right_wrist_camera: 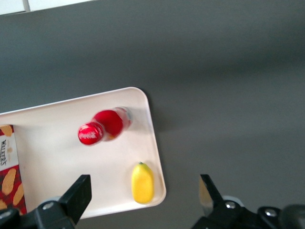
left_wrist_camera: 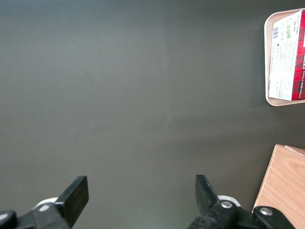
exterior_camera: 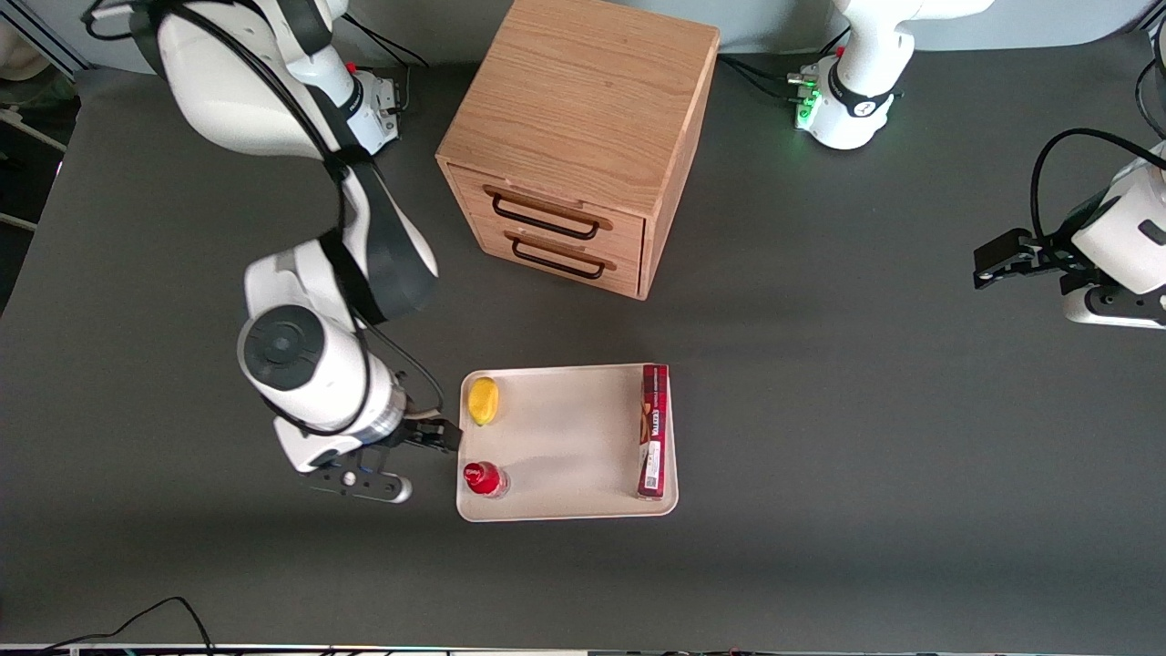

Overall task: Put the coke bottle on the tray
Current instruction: 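Open the right gripper and raise it away from the bottle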

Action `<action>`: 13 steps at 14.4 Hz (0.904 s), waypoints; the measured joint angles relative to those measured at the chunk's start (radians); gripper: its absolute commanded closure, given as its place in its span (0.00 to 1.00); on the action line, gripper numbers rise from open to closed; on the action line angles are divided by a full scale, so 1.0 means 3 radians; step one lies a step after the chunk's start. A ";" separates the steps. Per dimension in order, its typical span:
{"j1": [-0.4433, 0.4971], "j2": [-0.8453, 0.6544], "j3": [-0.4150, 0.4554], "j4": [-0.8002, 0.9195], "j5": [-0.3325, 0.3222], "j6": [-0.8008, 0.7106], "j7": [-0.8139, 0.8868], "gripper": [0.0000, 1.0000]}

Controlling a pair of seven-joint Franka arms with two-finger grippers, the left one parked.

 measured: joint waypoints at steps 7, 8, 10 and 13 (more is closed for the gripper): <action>-0.0352 -0.1541 -0.0113 -0.1340 0.0014 -0.0482 -0.1167 0.00; -0.0378 -0.1723 -0.0191 -0.1500 0.0016 -0.0489 -0.1315 0.00; -0.0400 -0.2034 -0.0357 -0.1783 0.0019 -0.0489 -0.1493 0.00; -0.0628 -0.2302 -0.0410 -0.1960 0.0072 -0.0486 -0.1519 0.00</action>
